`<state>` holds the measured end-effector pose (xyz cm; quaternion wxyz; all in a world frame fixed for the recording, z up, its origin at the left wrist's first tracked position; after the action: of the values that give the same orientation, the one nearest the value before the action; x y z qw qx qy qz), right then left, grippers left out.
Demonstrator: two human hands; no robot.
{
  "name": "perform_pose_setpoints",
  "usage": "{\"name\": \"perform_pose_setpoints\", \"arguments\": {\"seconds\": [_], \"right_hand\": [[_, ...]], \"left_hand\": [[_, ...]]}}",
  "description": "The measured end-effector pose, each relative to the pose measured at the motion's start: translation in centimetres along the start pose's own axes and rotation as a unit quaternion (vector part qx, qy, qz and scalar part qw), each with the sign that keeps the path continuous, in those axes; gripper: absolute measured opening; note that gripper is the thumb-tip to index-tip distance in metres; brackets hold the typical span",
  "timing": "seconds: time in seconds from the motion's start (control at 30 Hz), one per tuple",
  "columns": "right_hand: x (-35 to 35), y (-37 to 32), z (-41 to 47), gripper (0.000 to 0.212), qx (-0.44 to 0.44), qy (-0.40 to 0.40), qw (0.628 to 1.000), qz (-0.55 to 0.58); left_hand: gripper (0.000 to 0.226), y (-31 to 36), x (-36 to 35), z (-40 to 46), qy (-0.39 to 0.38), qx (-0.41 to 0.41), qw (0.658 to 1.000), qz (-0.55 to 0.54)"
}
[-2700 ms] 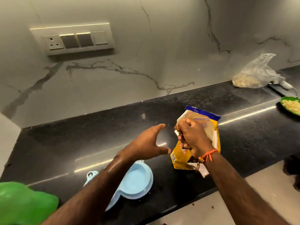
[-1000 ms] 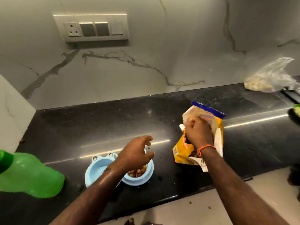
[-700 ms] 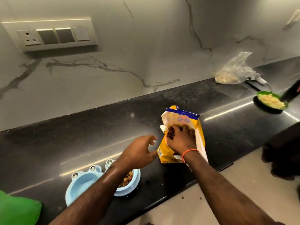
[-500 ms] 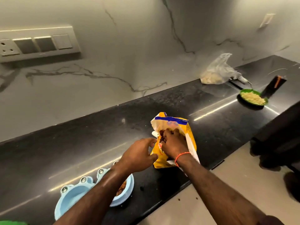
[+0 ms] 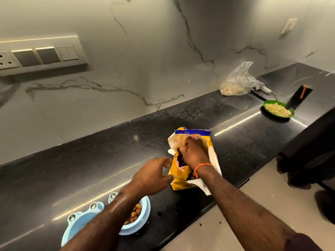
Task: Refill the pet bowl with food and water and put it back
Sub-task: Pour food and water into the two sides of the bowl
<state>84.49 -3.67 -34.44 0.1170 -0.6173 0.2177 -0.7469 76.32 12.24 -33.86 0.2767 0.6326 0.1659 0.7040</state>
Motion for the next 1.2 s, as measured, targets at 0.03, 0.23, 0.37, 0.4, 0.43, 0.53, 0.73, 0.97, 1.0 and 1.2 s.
{"name": "perform_pose_setpoints", "arguments": {"seconds": [0.03,0.23,0.37,0.4,0.43,0.53,0.73,0.97,1.0,1.2], "right_hand": [[0.1,0.0,0.4,0.027,-0.005,0.008,1.0,-0.001],[1.1,-0.3,1.4,0.032,-0.033,0.024,0.996,0.074],[1.1,0.0,1.5,0.031,-0.117,-0.031,0.977,0.176],[0.9,0.2,1.5,0.026,-0.159,-0.045,0.962,0.218],[0.9,0.4,1.3,0.024,-0.211,-0.057,0.939,0.266],[0.7,-0.4,-0.3,0.029,-0.334,-0.113,0.844,0.404],[-1.3,-6.0,-5.5,0.016,-0.352,-0.265,0.747,0.499],[-9.2,-12.3,-13.2,0.012,-0.275,-0.337,0.768,0.469],[-10.3,-12.6,-14.0,0.013,-0.245,-0.323,0.794,0.454],[-12.1,-12.9,-16.6,0.007,0.058,-0.184,0.909,0.369]], "left_hand": [[0.053,-0.1,-0.1,-0.1,0.0,0.001,1.0,0.0],[0.054,-0.4,-0.4,-0.2,0.001,0.007,1.0,-0.005],[0.053,-0.4,-0.2,-0.4,0.0,0.018,1.0,-0.015],[0.053,-0.5,-0.1,-0.5,0.002,0.024,1.0,-0.017],[0.054,-0.6,0.1,-0.6,0.002,0.03,0.999,-0.02],[0.056,-1.7,1.3,-1.1,0.014,0.056,0.998,-0.033],[0.055,-5.8,5.2,-3.8,0.06,0.15,0.986,-0.039],[0.057,-9.6,7.6,-9.6,0.095,0.237,0.967,-0.012],[0.058,-10.1,7.6,-10.5,0.098,0.252,0.963,-0.01],[0.056,-11.6,6.5,-14.8,0.086,0.309,0.947,0.009]]}}
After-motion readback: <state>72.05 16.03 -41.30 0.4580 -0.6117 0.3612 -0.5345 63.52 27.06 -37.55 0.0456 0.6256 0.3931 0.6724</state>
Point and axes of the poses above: each hand's wrist, its own z-axis towards the middle knuckle, its own x-axis out of the back of the hand, y = z × x, the point moved 6 cm from there along z, towards the middle knuckle, and after that the axes turned 15 degrees about y, right-handed, at the moved point
